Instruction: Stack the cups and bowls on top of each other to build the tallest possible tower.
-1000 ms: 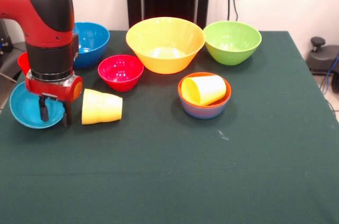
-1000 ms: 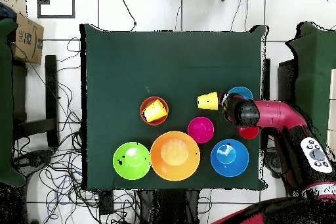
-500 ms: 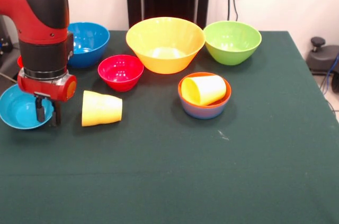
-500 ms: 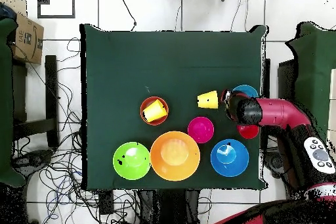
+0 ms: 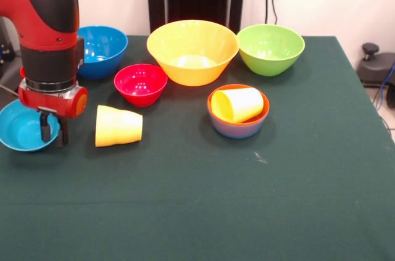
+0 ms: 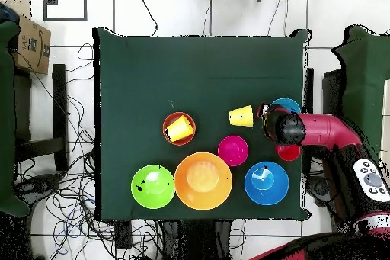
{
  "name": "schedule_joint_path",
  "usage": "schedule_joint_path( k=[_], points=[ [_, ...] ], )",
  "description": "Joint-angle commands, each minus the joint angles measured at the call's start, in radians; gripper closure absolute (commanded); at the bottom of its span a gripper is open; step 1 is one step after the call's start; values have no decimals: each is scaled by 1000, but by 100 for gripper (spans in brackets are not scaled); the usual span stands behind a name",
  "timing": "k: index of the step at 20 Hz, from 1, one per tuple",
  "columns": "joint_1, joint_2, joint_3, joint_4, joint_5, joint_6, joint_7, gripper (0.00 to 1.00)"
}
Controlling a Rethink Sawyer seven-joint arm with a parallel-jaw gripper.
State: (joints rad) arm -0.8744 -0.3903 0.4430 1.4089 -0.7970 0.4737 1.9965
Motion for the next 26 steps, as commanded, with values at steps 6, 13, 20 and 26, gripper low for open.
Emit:
schedule_joint_path(
  k=[6, 13, 20, 26],
  points=[
    [34, -26, 37, -7, -28, 131, -262, 100],
    [58, -290, 74, 201, 130, 251, -183, 100],
    [89, -340, 74, 228, 192, 288, -143, 100],
    [147, -383, 54, 247, 236, 307, -75, 100]
  ],
)
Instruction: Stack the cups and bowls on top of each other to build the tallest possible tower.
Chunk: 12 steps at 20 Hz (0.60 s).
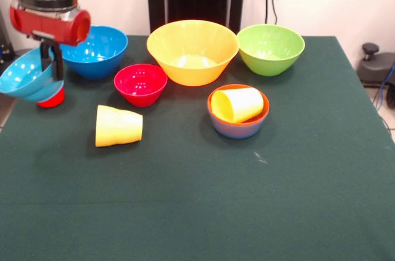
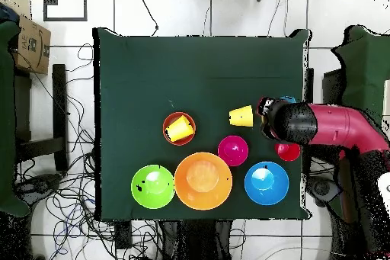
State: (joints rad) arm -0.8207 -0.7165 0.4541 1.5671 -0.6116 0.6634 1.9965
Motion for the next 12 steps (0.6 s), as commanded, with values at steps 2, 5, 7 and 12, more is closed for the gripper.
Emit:
schedule_joint_path(
  k=[2, 5, 7, 12],
  points=[
    [127, -78, 32, 100, 66, 115, -34, 100],
    [196, -104, 4, 117, 101, 120, 54, 100],
    [243, -108, -22, 122, 114, 108, 111, 100],
    [349, -100, -89, 124, 153, 72, 216, 100]
  ],
)
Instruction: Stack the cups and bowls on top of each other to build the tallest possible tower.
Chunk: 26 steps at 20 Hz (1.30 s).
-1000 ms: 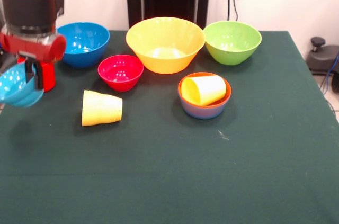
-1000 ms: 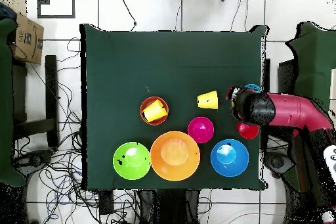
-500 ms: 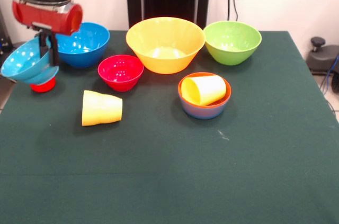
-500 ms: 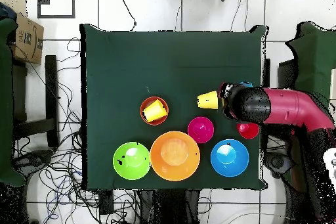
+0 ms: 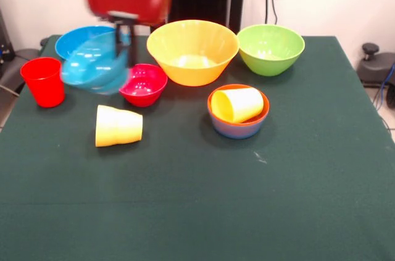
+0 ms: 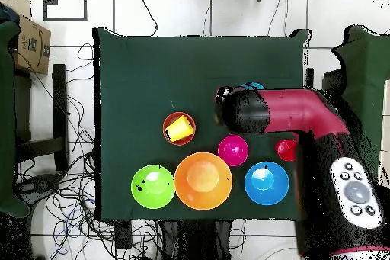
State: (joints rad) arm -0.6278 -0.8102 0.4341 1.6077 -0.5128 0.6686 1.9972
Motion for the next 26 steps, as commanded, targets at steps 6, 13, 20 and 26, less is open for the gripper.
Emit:
schedule_joint_path(
  k=[6, 13, 20, 26],
  points=[
    [275, 16, -155, 61, 91, 41, 299, 100],
    [390, 70, -257, 88, 95, -73, 414, 100],
    [452, 109, -321, 113, 97, -149, 468, 100],
    [490, 173, -364, 77, 95, -193, 484, 100]
  ],
)
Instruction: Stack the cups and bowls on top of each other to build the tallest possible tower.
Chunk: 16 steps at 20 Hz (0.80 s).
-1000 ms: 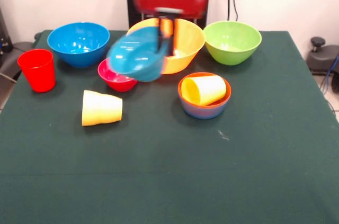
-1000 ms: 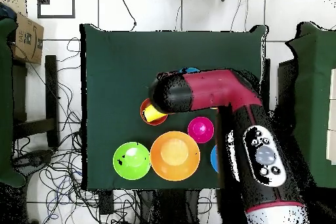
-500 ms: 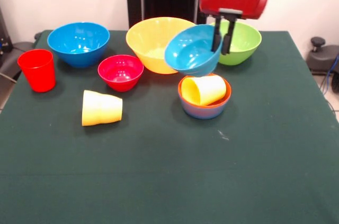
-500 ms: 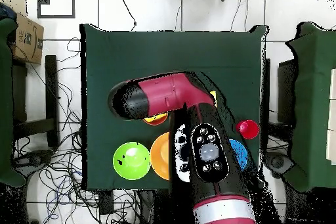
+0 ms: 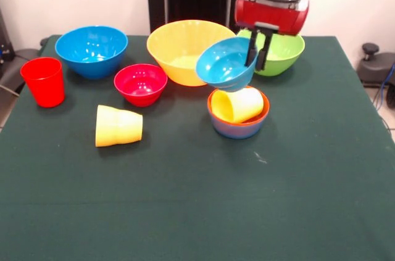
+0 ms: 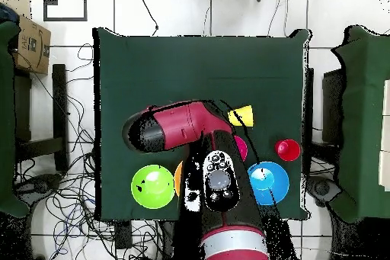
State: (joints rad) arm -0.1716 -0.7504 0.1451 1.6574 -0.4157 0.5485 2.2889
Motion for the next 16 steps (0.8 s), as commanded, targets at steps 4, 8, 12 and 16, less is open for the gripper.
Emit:
schedule_joint_path(
  k=[4, 8, 12, 16],
  points=[
    [68, 157, -113, -5, 5, -94, 201, 100],
    [91, 198, -149, -34, 12, -113, 196, 100],
    [106, 243, -171, -59, 31, -149, 193, 100],
    [138, 269, -196, -76, 58, -156, 204, 100]
  ],
)
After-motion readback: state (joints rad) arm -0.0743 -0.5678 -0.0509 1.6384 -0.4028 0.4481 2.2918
